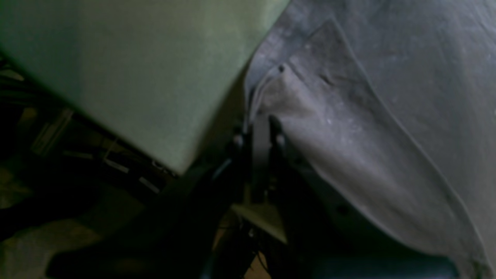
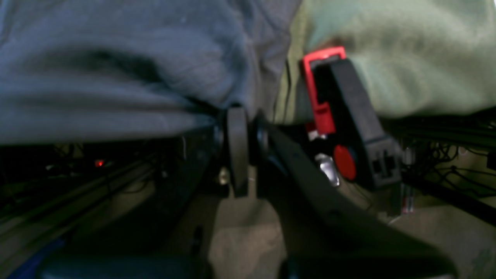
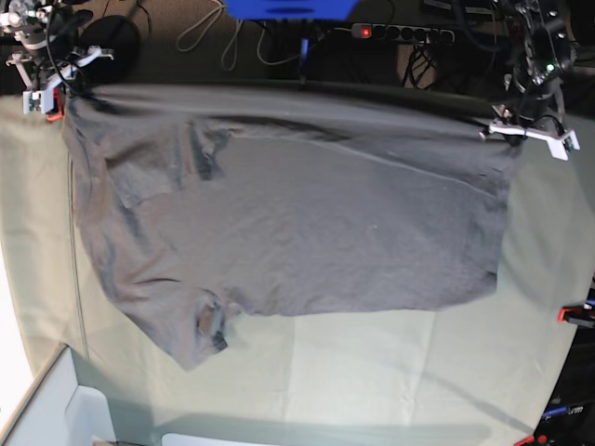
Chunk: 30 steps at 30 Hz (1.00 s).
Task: Layout the t-shirt on the table in an organized manner, then fold the t-shirt properly
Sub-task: 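Lift the grey shirt with both grippers and lay it flat again, then regrip the collar edge corners of the shirt with both grippers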
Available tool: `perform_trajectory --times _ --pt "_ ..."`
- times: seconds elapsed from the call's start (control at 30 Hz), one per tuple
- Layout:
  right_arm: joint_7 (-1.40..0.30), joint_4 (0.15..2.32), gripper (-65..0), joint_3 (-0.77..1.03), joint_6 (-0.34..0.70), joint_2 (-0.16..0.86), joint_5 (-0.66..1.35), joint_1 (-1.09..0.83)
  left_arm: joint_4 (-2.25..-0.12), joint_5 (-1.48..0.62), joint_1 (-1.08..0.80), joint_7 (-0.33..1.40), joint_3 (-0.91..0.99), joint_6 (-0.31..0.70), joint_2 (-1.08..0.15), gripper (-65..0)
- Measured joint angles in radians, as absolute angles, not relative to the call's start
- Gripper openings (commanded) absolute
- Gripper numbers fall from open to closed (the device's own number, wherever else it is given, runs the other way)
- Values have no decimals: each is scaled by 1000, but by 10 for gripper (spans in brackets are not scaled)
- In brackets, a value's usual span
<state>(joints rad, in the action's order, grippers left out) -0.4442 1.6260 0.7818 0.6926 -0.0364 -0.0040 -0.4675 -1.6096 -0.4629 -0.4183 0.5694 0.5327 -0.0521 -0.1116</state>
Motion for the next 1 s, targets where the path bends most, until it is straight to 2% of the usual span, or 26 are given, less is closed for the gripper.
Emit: perform_trajectory --times 0.17,0.23,0.3,0.4,0.43,0.47,0.67,1.0 --pt "-444 1626 -649 781 692 -36 -4 -469 -1612 -464 -437 569 533 -52 -114 -644" --pt "-444 1626 -601 781 692 -36 -7 -469 -1612 -464 -440 573 533 -52 -113 -620" --pt "-445 1626 -539 781 692 -36 -10 -469 -1611 -464 -440 572 533 -52 -113 -535" --pt "-449 1626 -455 783 692 -35 -15 -466 -1612 -461 -435 640 538 -53 -113 -365" --pt "-448 1627 -432 783 692 -35 -15 -466 -1612 -461 -435 648 539 -54 -110 -324" --pt "-450 1629 -412 785 692 -35 -15 -466 -1616 -459 -436 648 539 -54 -107 -309" --pt "-451 1669 -325 790 692 -33 -19 -466 -1642 -459 -432 647 540 -58 -105 -307" --pt "-448 1669 -323 885 692 -30 -12 -367 -1831 -459 -429 657 542 -64 -86 -303"
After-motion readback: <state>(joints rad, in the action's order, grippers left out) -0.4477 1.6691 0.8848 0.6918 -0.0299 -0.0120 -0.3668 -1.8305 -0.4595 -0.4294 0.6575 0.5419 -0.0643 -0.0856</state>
